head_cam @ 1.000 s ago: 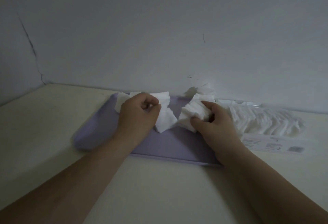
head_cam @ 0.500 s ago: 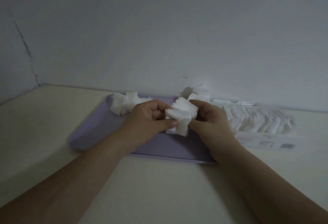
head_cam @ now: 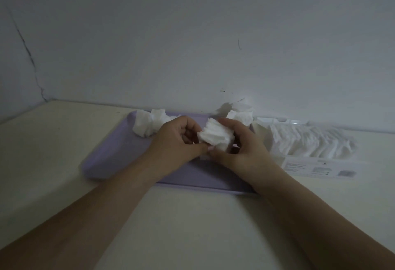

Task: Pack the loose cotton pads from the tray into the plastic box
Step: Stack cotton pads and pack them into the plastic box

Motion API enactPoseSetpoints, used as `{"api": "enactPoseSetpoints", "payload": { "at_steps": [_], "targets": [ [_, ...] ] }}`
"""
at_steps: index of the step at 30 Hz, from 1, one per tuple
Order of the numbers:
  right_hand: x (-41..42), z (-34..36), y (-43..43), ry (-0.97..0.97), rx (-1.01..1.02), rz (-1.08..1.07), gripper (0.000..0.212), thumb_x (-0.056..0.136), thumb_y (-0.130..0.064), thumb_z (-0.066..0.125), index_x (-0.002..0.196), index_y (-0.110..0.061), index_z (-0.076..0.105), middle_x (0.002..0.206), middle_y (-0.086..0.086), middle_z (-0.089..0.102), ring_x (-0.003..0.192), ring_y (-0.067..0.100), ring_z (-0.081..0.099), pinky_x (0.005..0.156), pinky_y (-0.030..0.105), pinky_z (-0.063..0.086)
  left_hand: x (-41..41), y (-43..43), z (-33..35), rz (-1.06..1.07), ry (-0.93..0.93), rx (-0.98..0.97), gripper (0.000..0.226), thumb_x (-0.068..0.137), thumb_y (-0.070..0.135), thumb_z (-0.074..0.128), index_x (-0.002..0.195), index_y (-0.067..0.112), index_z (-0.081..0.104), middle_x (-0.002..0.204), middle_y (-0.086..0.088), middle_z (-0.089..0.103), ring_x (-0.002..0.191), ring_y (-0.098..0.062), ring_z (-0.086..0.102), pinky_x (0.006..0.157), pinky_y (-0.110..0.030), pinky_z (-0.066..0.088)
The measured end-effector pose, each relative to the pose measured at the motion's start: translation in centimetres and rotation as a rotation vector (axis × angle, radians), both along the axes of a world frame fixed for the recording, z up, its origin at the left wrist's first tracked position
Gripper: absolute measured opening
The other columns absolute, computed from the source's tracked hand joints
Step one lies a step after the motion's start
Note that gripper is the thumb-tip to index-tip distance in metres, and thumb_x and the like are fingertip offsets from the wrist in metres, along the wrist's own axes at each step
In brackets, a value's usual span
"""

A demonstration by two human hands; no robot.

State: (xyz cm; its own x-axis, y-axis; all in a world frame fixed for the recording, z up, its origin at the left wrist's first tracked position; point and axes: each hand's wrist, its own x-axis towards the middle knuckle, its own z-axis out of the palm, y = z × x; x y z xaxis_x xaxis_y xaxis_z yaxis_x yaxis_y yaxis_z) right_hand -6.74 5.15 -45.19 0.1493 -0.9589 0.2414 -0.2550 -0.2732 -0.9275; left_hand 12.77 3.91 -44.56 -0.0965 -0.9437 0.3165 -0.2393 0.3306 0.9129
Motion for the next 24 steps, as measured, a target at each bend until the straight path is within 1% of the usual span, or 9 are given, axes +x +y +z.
{"api": "enactPoseSetpoints", "payload": {
  "at_steps": [3,6,9,11,14,17,19,21,24],
  "targets": [
    [-0.1,-0.1,-0.4,-0.043,-0.009,-0.036,0.068,0.067,-0.016,0.082,0.130,-0.030,0.060,0.120,-0.005,0.071,0.110,0.011,0.069,0.101,0.039,0.055,0.1,-0.1,0.3,-0.018,-0.050,0.047,0.056,0.068,0.014,0.095,0.114,0.020,0.065,0.067,0.004,0.062,0.057,-0.006,0.051,0.057,-0.021,0.044],
    [-0.2,-0.1,-0.6,-0.082,0.057,0.015,0.068,0.060,-0.002,0.066,0.119,-0.034,0.062,0.117,-0.001,0.071,0.109,0.017,0.069,0.092,0.036,0.057,0.3,-0.1,0.4,-0.099,-0.132,0.105,0.075,0.073,0.015,0.092,0.138,0.025,0.055,0.064,0.002,0.062,0.060,-0.009,0.052,0.064,-0.030,0.043],
    [0.0,0.0,-0.3,-0.108,0.125,0.059,0.081,0.054,0.004,0.059,0.126,-0.032,0.061,0.124,0.001,0.067,0.115,0.020,0.067,0.094,0.037,0.058,0.1,0.5,0.7,-0.217,-0.254,0.107,0.054,0.072,0.026,0.092,0.119,0.027,0.065,0.068,-0.014,0.063,0.063,-0.013,0.050,0.064,-0.032,0.041],
    [0.1,0.3,-0.1,-0.113,0.128,0.065,0.091,0.052,0.002,0.059,0.138,-0.029,0.053,0.132,0.001,0.061,0.116,0.015,0.065,0.093,0.031,0.058,0.0,0.6,0.9,-0.199,-0.314,0.099,0.042,0.072,0.028,0.092,0.106,0.021,0.067,0.062,-0.004,0.060,0.058,-0.007,0.047,0.059,-0.025,0.040],
    [0.2,0.7,0.3,-0.104,0.144,0.119,0.104,0.054,0.004,0.057,0.152,-0.026,0.038,0.136,0.002,0.054,0.109,0.007,0.062,0.074,0.017,0.056,-0.3,0.9,1.3,-0.176,-0.340,0.109,0.033,0.075,0.023,0.090,0.098,0.023,0.067,0.057,0.011,0.058,0.052,-0.001,0.044,0.053,-0.017,0.036],
    [0.6,0.6,0.5,-0.131,0.215,0.156,0.102,0.072,0.022,0.051,0.157,-0.028,0.028,0.135,0.006,0.053,0.111,0.016,0.063,0.071,0.029,0.060,-0.7,1.1,1.1,-0.188,-0.310,0.132,0.041,0.073,0.023,0.089,0.106,0.018,0.065,0.081,-0.005,0.075,0.069,-0.014,0.066,0.067,-0.032,0.054],
    [0.8,0.4,0.6,-0.103,0.221,0.153,0.097,0.081,0.027,0.040,0.159,-0.029,0.023,0.129,0.007,0.056,0.104,0.014,0.063,0.066,0.019,0.055,-1.0,1.1,0.7,-0.177,-0.320,0.115,0.042,0.071,0.025,0.086,0.105,0.016,0.064,0.086,-0.001,0.077,0.082,-0.024,0.074,0.075,-0.045,0.059],
    [0.8,0.4,0.6,-0.131,0.213,0.124,0.096,0.082,0.027,0.037,0.159,-0.030,0.022,0.132,0.007,0.055,0.104,0.012,0.061,0.064,0.013,0.051,-1.1,1.2,0.6,-0.177,-0.312,0.103,0.042,0.069,0.029,0.086,0.103,0.017,0.064,0.085,0.001,0.077,0.081,-0.024,0.074,0.074,-0.045,0.058],
    [0.9,1.0,0.7,-0.266,0.224,0.081,0.091,0.080,0.025,0.044,0.156,-0.025,0.031,0.126,-0.002,0.053,0.107,0.019,0.064,0.072,0.034,0.063,-1.1,1.0,0.8,-0.104,-0.313,0.035,0.032,0.065,0.030,0.087,0.088,0.022,0.066,0.072,-0.002,0.066,0.061,-0.008,0.055,0.061,-0.036,0.046]
  ]
}}
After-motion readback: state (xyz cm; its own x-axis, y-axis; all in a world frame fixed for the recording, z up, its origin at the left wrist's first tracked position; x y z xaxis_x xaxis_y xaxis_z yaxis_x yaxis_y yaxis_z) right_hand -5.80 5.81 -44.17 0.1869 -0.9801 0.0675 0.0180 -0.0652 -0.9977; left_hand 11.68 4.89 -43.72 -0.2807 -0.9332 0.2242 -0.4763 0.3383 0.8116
